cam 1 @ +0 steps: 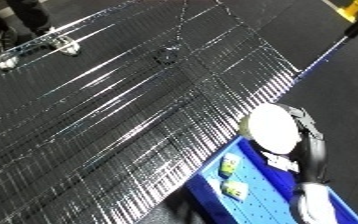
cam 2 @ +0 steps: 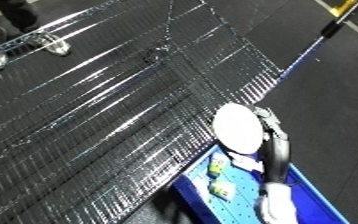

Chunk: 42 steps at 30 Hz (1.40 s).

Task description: Pick up the object and place it into the box

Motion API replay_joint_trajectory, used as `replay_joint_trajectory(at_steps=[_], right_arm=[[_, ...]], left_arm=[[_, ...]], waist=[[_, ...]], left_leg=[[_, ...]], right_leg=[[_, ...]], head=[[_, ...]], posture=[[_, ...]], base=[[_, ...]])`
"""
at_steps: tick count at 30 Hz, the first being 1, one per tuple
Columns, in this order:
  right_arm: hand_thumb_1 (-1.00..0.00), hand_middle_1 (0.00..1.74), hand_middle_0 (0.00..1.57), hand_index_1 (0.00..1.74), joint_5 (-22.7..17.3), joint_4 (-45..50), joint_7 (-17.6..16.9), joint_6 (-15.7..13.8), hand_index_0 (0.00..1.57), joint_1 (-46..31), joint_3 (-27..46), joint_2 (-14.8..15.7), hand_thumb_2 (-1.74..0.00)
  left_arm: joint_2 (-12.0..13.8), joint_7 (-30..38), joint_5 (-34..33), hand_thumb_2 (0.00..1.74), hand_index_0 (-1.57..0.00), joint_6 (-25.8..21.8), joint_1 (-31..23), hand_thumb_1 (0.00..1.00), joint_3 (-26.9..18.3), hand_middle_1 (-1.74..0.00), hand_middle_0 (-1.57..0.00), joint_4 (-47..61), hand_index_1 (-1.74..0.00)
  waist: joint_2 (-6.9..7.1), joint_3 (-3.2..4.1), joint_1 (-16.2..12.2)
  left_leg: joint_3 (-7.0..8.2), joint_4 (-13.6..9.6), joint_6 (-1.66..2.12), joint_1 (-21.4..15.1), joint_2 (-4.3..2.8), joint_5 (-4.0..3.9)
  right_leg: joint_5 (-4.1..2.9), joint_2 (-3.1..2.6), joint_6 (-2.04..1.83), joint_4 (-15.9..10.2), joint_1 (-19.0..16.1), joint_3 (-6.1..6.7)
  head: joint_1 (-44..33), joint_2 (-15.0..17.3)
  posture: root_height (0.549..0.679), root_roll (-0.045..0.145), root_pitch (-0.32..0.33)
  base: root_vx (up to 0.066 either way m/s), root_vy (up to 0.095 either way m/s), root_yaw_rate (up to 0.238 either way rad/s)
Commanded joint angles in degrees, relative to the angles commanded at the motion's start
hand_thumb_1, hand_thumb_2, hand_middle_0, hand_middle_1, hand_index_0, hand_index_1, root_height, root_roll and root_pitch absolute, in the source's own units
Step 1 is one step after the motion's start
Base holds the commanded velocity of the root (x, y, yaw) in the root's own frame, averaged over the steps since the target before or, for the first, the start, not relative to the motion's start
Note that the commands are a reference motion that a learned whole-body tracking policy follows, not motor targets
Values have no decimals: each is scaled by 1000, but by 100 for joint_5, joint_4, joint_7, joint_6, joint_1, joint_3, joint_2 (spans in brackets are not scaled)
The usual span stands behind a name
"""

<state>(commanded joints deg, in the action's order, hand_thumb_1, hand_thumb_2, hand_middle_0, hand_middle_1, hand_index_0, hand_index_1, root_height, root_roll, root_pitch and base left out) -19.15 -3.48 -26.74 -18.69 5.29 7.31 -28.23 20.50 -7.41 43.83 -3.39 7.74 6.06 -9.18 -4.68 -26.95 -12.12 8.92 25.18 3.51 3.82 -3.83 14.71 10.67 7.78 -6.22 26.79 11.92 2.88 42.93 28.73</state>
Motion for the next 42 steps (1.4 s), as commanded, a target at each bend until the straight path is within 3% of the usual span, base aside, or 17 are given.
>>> replay_joint_trajectory(at_steps=[5, 11, 18, 24, 32, 42], right_arm=[[-650, 1131, 1020, 1131, -40, -172, -21, -150, 1020, -286, 173, -13, -1131], [-650, 1131, 1020, 1131, -390, -419, -3, -366, 1020, -565, 379, 62, -1131], [-300, 522, 471, 522, -784, -680, 209, -620, 471, -640, 503, 60, -522], [0, 0, 0, 0, -870, -861, 299, -679, 0, -607, 538, -26, 0], [0, 0, 0, 0, -802, -892, 248, -629, 0, -568, 518, -75, 0], [0, 0, 0, 0, -536, -741, 282, -500, 0, -603, 430, -23, 0]], left_arm=[[-119, -9, 8, 1740, -1570, -106, -6, 1000, 25, -1740, -1570, -95, -1740], [-223, -67, -11, 1740, -1570, -211, -41, 1000, 29, -1740, -1570, -207, -1740], [-289, -56, 23, 1740, -1570, -250, 24, 1000, 87, -1740, -1570, -316, -1740], [-322, -39, 71, 1740, -1570, -298, 39, 1000, 164, -1740, -1570, -366, -1740], [-342, -17, 120, 1740, -1570, -317, 57, 1000, 226, -1740, -1570, -389, -1740], [-366, 20, 163, 1740, -1570, -291, 16, 1000, 256, -1740, -1570, -358, -1740]], waist=[[-113, 53, -250], [-245, 147, -456], [-363, 159, -581], [-454, 140, -611], [-518, 143, -606], [-498, 151, -550]], left_leg=[[148, -134, 3, -205, -10, 27], [268, -268, 17, -391, -9, 45], [317, -313, 17, -445, 14, 61], [304, -320, 23, -430, 51, 59], [255, -321, 42, -381, 78, 14], [185, -281, 80, -326, 57, -75]], right_leg=[[3, -3, -39, -97, -62, 128], [-17, -1, -70, -248, -149, 188], [-17, -17, -89, -267, -116, 230], [-9, -20, -85, -249, -65, 257], [20, -25, -62, -186, 4, 249], [55, -61, -13, -122, 18, 214]], head=[[242, -32], [488, -77], [788, -91], [877, -75], [841, 17], [656, 233]], posture=[[667, 71, -59], [669, 74, -59], [669, 77, -55], [669, 81, -50], [669, 85, -44], [668, 86, -44]], base=[[2, 70, -165], [22, 43, -94], [4, 30, -40], [2, 20, -2], [10, 5, 19], [26, -5, 31]])
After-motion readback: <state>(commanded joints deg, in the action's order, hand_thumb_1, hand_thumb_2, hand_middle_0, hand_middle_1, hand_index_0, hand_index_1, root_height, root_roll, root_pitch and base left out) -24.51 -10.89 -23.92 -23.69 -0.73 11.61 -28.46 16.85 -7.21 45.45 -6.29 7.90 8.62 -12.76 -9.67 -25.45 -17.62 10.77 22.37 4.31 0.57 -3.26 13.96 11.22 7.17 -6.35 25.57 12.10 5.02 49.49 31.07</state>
